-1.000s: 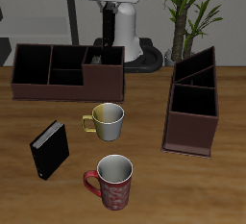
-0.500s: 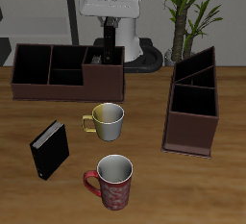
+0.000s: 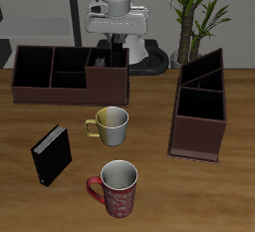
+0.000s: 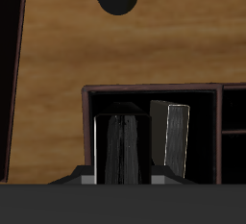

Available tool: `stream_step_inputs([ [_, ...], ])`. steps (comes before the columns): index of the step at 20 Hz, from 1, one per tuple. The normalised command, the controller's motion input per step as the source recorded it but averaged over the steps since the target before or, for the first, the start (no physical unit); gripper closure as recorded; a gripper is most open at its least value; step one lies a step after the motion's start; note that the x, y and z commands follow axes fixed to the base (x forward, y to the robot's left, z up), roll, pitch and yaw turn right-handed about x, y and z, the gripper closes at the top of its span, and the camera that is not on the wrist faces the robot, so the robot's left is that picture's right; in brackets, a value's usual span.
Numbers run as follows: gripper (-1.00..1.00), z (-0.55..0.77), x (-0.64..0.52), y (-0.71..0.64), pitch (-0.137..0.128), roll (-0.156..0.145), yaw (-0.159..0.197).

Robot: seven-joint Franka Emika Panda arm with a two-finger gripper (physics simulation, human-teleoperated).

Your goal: Place the yellow book into the back desk caddy's right compartment and place the left black book into the back desk caddy's right compartment

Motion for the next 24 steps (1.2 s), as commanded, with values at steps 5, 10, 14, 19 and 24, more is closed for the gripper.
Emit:
stream_step_inputs([
  [5,1.00,-0.36,0.10,-0.10,0.075,-0.013,-0.007],
  [10,-1.00,-0.26,0.14,-0.08,0.107,-0.009,-0.051],
  [14,-1.00,0.02,0.04,0.01,0.009,0.001,0.003],
  [19,-1.00,0.17,0.03,0.01,-0.019,0.012,0.030],
  [24,-1.00,0.42,0.06,-0.08,-0.056,-0.029,0.024],
])
